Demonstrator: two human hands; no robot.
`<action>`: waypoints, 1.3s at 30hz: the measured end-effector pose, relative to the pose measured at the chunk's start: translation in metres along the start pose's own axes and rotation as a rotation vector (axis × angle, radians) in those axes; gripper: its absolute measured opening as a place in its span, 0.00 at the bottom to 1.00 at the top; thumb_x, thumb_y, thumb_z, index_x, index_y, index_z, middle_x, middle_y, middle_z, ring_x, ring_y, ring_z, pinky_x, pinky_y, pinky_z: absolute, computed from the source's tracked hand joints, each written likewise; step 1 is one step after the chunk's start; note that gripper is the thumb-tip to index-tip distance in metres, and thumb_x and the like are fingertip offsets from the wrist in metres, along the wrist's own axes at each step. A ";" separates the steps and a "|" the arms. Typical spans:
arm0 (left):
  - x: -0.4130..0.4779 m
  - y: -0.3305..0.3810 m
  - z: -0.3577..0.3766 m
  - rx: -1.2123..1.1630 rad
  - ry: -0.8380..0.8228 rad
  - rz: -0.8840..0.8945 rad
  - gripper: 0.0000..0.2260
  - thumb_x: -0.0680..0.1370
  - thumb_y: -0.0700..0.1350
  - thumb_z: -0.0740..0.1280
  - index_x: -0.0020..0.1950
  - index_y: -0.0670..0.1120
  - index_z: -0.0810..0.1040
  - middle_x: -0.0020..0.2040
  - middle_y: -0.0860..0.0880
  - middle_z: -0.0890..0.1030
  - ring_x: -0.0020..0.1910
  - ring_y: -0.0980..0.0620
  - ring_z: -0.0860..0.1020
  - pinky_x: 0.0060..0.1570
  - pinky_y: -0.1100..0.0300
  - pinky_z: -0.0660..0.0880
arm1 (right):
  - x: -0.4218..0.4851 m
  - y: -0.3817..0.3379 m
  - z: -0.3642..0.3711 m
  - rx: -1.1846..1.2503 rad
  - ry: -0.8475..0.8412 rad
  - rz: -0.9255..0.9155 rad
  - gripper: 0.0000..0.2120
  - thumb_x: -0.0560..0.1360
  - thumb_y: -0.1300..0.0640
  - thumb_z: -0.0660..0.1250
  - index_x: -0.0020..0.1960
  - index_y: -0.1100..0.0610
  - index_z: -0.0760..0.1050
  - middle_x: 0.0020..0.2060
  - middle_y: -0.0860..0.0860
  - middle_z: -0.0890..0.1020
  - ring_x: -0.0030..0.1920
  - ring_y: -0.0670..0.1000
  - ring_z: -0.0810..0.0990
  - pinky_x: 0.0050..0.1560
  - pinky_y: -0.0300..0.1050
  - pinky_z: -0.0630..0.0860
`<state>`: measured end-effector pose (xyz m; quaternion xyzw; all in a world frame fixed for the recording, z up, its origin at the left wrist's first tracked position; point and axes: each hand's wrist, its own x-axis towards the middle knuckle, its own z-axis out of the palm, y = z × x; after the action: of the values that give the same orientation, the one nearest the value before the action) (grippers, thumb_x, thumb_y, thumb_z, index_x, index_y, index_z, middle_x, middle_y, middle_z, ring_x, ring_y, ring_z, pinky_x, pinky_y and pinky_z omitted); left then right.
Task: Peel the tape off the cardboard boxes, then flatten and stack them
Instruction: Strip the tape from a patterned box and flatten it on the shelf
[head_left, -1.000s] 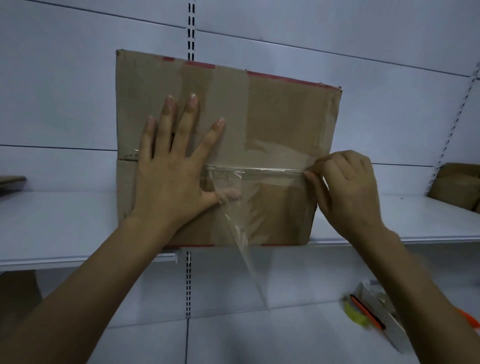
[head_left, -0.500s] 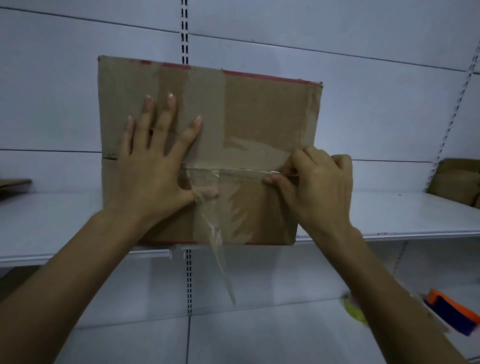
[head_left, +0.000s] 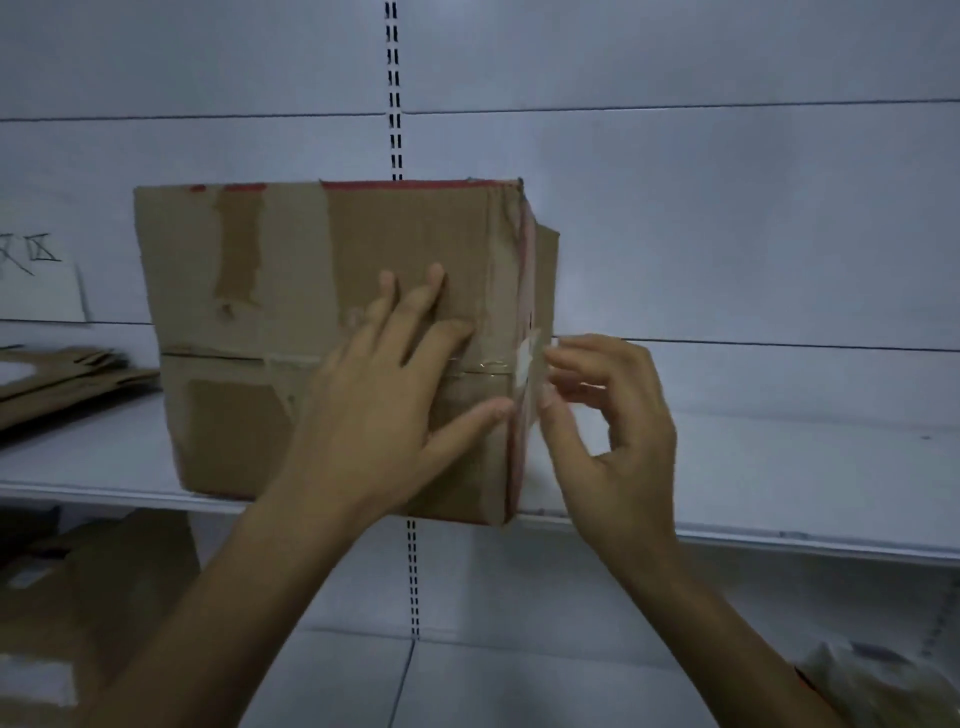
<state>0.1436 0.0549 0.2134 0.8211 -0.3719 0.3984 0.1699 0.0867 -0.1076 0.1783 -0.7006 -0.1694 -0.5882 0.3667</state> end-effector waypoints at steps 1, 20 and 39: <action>-0.002 0.005 0.005 0.044 -0.011 -0.016 0.32 0.71 0.71 0.52 0.63 0.51 0.72 0.77 0.48 0.57 0.76 0.42 0.55 0.67 0.39 0.64 | 0.003 0.010 -0.011 0.021 0.027 0.076 0.13 0.75 0.65 0.67 0.58 0.54 0.75 0.54 0.47 0.76 0.53 0.44 0.77 0.51 0.33 0.75; -0.001 0.043 0.006 0.110 0.190 -0.446 0.22 0.64 0.57 0.75 0.42 0.42 0.70 0.64 0.45 0.64 0.57 0.56 0.63 0.51 0.60 0.66 | 0.050 0.145 -0.019 -0.086 -0.523 0.413 0.27 0.77 0.61 0.65 0.74 0.51 0.63 0.69 0.55 0.70 0.65 0.54 0.72 0.60 0.42 0.69; -0.009 0.030 -0.013 0.038 0.146 -0.461 0.24 0.60 0.61 0.69 0.42 0.43 0.71 0.65 0.46 0.62 0.65 0.46 0.66 0.60 0.56 0.66 | 0.045 0.168 0.024 -0.153 -0.302 -0.087 0.15 0.73 0.62 0.69 0.60 0.56 0.79 0.50 0.53 0.79 0.48 0.53 0.79 0.44 0.46 0.77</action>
<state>0.1110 0.0471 0.2139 0.8564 -0.1536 0.4142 0.2672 0.2272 -0.2131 0.1676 -0.7987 -0.2074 -0.5030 0.2568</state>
